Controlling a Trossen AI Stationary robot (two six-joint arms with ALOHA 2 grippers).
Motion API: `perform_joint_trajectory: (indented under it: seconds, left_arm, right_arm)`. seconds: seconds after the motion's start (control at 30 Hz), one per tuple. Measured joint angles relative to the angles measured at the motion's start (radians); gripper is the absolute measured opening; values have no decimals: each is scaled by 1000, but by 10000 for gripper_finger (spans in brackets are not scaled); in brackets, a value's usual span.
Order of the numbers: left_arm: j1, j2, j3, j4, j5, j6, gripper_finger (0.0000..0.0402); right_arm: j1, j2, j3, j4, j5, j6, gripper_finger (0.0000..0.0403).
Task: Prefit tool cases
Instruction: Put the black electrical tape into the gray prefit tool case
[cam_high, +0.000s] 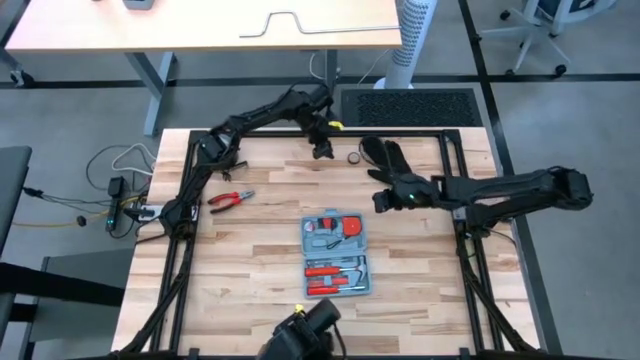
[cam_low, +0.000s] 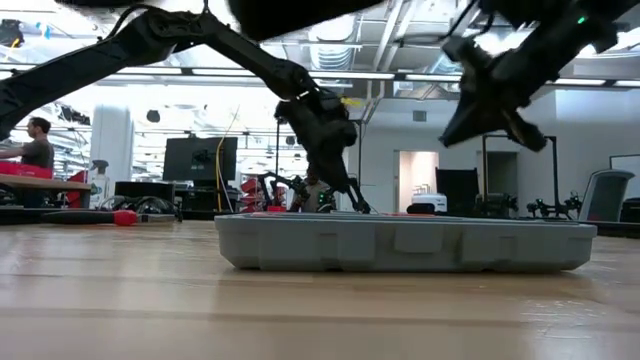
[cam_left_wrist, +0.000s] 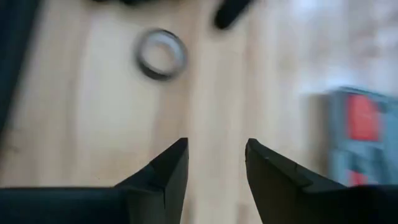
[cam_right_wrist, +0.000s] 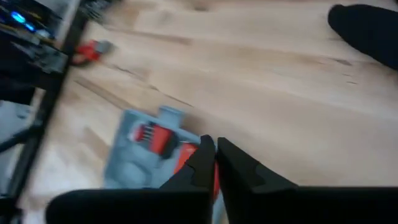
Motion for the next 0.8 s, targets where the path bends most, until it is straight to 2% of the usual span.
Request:
perform_joint_trajectory:
  seconds: [0.1,0.2,0.33,0.4,0.53,0.7,0.8]
  left_arm:
    - [22,-8,1,-96,82,13,142]
    - [48,-8,1,-196,116,37,124]
    - [76,-8,1,-278,216,60,96]
    - [78,-13,1,-298,225,75,83]
    - [53,-53,1,-260,136,65,53]
    - [7,-130,1,-115,-72,13,14]
    - [2,-194,2,-86,-88,2,2]
  right_arm:
    - [-86,65,21,-9,-91,-83,7]
    - [-173,139,75,2,-151,-176,7]
    - [-293,249,163,-1,-250,-324,4]
    - [-352,306,210,2,-302,-390,3]
    - [-454,415,284,-2,-391,-480,3]
    - [-542,518,360,-1,-436,-542,2]
    - [-579,566,404,0,-440,-571,2]
